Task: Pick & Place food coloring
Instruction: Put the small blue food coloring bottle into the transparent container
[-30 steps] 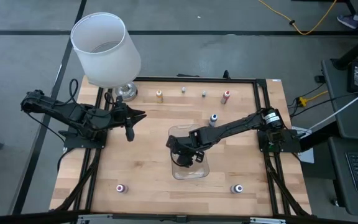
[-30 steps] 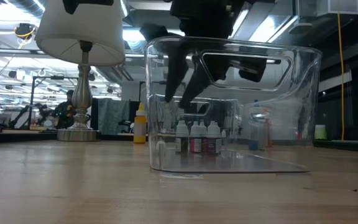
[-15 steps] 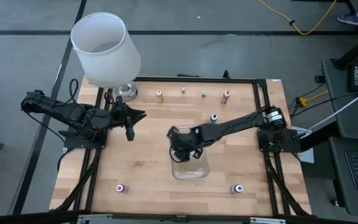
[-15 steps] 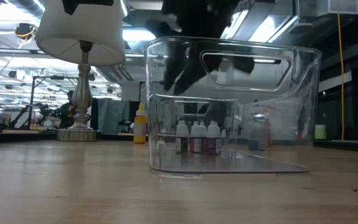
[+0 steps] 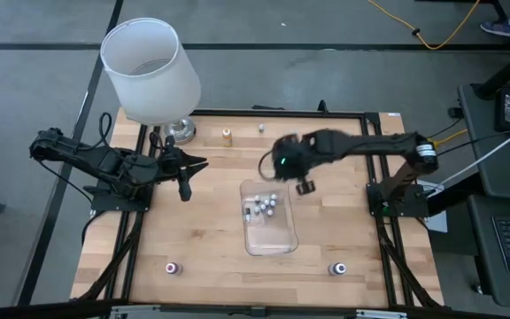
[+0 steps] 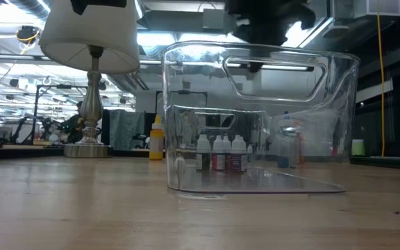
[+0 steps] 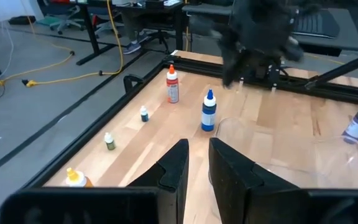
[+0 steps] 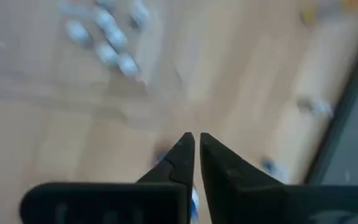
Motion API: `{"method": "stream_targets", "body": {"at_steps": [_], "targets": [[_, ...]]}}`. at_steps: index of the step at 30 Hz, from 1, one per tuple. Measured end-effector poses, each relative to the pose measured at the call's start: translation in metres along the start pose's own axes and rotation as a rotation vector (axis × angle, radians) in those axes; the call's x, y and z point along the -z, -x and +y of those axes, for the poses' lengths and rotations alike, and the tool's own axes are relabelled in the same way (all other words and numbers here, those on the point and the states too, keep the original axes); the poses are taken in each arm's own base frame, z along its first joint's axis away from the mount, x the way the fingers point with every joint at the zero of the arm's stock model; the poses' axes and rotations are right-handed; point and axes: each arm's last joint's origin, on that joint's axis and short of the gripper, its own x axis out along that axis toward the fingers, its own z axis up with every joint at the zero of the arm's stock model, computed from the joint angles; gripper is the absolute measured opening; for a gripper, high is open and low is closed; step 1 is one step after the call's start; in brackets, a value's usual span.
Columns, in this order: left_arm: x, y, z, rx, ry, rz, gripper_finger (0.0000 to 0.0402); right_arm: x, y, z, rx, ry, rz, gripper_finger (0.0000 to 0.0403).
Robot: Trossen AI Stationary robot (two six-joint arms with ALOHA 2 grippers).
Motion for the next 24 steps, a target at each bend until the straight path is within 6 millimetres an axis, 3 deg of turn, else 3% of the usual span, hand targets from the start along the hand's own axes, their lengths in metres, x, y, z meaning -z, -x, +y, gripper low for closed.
{"method": "stream_targets", "body": {"at_steps": [7,12,20,24], "targets": [[0.000,0.000,0.001,-0.030,0.002,-0.010,0.0059,0.049,0.022,-0.059,0.013,-0.219,-0.039,0.0034],[-0.001,0.000,0.001,-0.041,0.014,-0.014,0.0059,0.078,0.015,-0.100,0.062,-0.337,-0.034,0.0097],[-0.001,0.000,0.002,-0.073,0.059,-0.024,0.0059,0.088,-0.050,-0.141,0.130,-0.513,0.098,0.0263],[-0.001,0.000,0.002,-0.073,0.080,-0.024,0.0059,0.091,-0.087,-0.150,0.112,-0.572,0.176,0.0298]]}}
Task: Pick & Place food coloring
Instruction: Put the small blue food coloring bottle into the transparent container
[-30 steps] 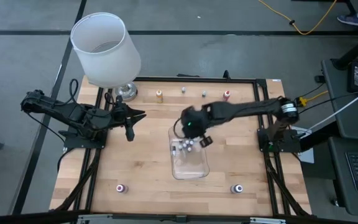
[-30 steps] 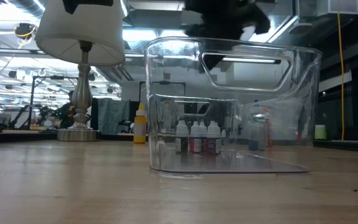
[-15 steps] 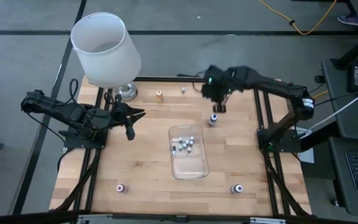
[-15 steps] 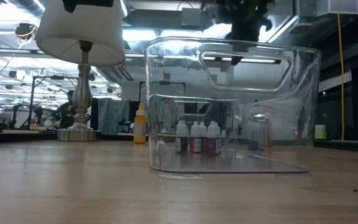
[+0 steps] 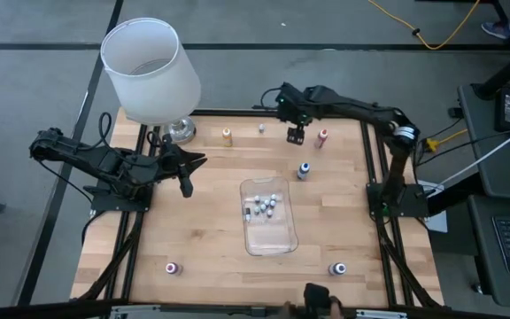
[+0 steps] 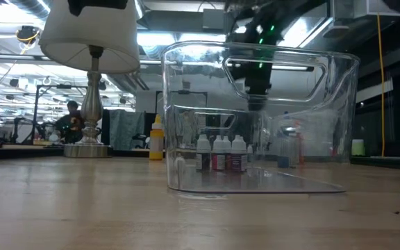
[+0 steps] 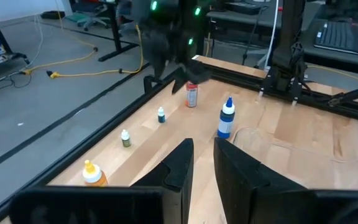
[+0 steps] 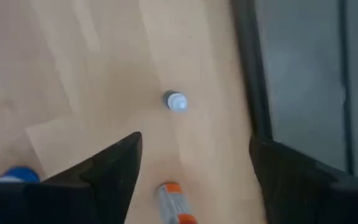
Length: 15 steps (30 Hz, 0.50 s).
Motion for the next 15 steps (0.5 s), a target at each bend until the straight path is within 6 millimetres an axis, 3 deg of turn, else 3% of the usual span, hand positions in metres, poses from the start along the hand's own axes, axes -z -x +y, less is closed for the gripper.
{"method": "stream_targets", "body": {"at_steps": [7,15], "targets": [[0.000,0.000,0.000,-0.015,0.005,-0.005,0.0059,-0.006,-0.044,0.003,-0.027,0.004,0.091,0.0285],[-0.001,0.000,0.002,-0.058,0.012,-0.021,0.0059,-0.014,-0.053,-0.006,0.008,-0.023,0.006,0.0280]]}}
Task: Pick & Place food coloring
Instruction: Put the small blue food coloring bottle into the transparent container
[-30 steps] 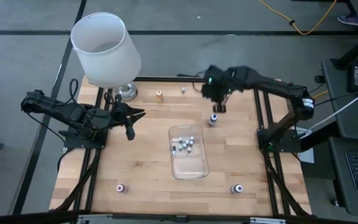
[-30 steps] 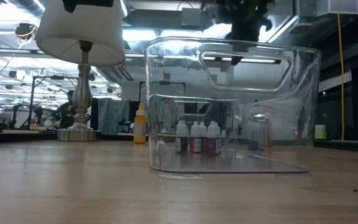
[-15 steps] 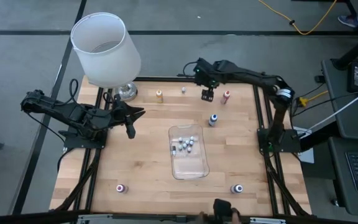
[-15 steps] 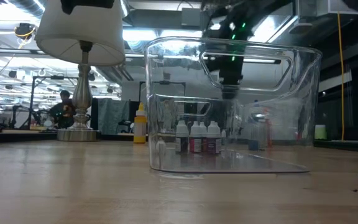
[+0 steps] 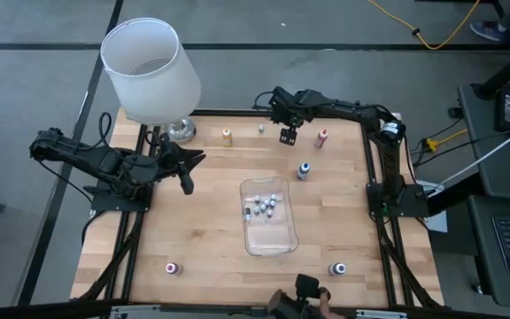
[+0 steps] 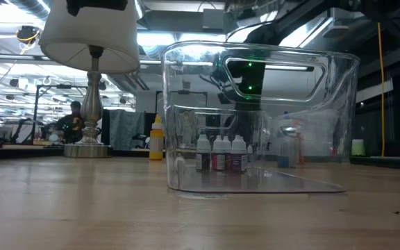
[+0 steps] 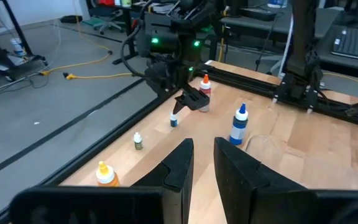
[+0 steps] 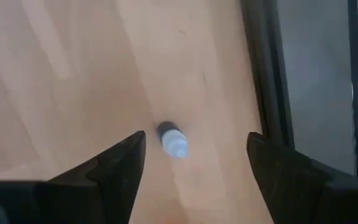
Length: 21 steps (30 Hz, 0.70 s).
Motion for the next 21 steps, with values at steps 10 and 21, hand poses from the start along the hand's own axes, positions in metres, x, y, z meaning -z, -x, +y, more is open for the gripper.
{"method": "stream_targets", "body": {"at_steps": [10,21], "targets": [[0.000,0.000,0.001,-0.032,0.016,-0.013,0.0059,0.010,-0.022,-0.010,-0.024,-0.034,0.103,0.0280],[0.000,0.000,0.001,-0.036,0.016,-0.014,0.0059,0.008,-0.038,-0.007,-0.037,-0.027,0.112,0.0280]]}}
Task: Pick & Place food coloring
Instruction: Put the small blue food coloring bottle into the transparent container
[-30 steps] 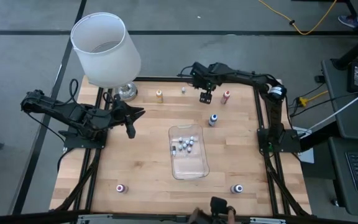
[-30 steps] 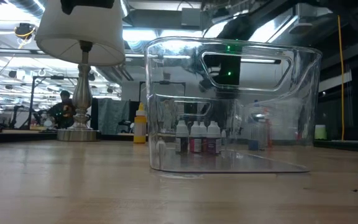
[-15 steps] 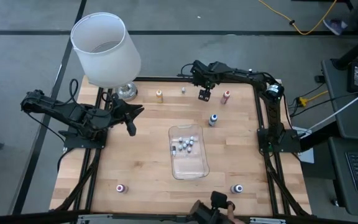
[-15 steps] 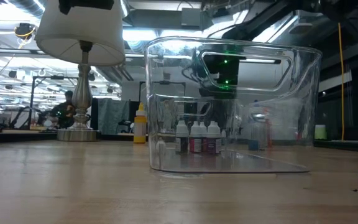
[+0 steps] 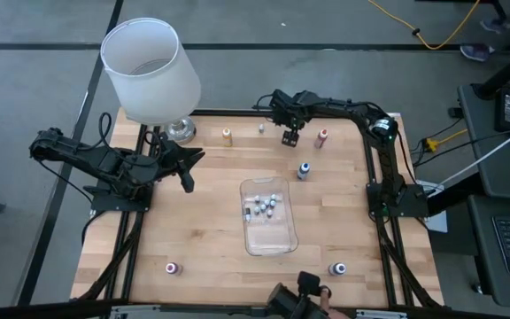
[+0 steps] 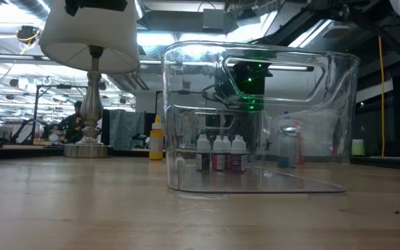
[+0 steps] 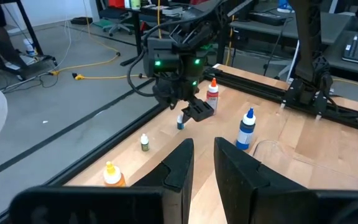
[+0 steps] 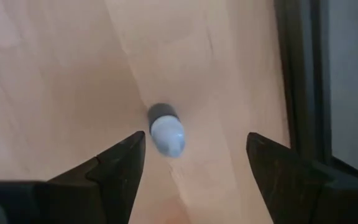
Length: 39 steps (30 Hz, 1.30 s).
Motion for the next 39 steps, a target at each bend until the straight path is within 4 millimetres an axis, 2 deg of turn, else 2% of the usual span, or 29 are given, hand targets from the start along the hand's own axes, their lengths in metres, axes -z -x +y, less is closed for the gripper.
{"method": "stream_targets", "body": {"at_steps": [4,7,20,24,32,36,39], "targets": [[0.000,0.000,0.000,-0.001,0.000,0.000,0.0059,-0.002,0.000,-0.001,0.005,-0.003,-0.017,0.0272],[0.000,0.000,0.000,0.000,-0.008,0.000,0.0059,-0.002,0.000,0.000,-0.009,-0.001,-0.021,0.0250],[0.000,0.000,0.000,-0.002,-0.038,0.002,0.0059,0.000,0.000,0.001,-0.034,0.004,-0.003,0.0088],[0.000,0.000,0.000,-0.002,-0.038,0.003,0.0059,0.000,0.001,0.002,-0.056,0.006,-0.013,0.0050],[0.000,0.000,0.000,-0.001,-0.039,0.003,0.0059,-0.003,0.010,0.008,-0.074,0.033,0.005,0.0054],[0.000,0.000,0.000,0.000,-0.039,0.004,0.0059,-0.009,0.030,0.012,-0.070,0.060,-0.021,0.0051],[0.000,0.000,0.000,0.001,-0.039,0.004,0.0059,-0.011,0.054,0.015,-0.084,0.079,-0.071,0.0050]]}}
